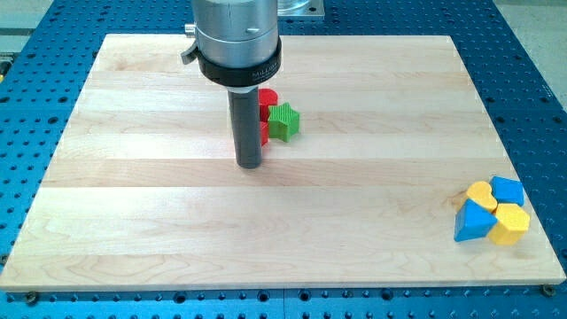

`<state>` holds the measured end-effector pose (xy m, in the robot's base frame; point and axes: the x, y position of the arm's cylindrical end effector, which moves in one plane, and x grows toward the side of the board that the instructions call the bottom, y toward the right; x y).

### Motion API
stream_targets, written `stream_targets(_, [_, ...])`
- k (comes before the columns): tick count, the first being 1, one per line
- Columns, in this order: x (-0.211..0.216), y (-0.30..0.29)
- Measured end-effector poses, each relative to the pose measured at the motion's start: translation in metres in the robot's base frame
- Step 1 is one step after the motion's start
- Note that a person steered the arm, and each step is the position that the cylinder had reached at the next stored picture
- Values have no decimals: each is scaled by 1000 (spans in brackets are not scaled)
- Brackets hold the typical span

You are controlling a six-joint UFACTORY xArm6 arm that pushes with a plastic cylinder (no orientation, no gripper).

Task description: Move the group of blocks slightly to the bottom right side of the board

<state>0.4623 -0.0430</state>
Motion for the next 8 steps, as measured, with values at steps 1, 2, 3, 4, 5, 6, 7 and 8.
stream_targets(1, [8,8])
stream_targets(2, [30,58])
stream_targets(3, [30,108])
stream_targets(4, [21,173])
stream_targets(5, [17,235])
stream_targets(6, [17,299])
stream_targets(7, [18,334])
stream_targets(8, [39,334])
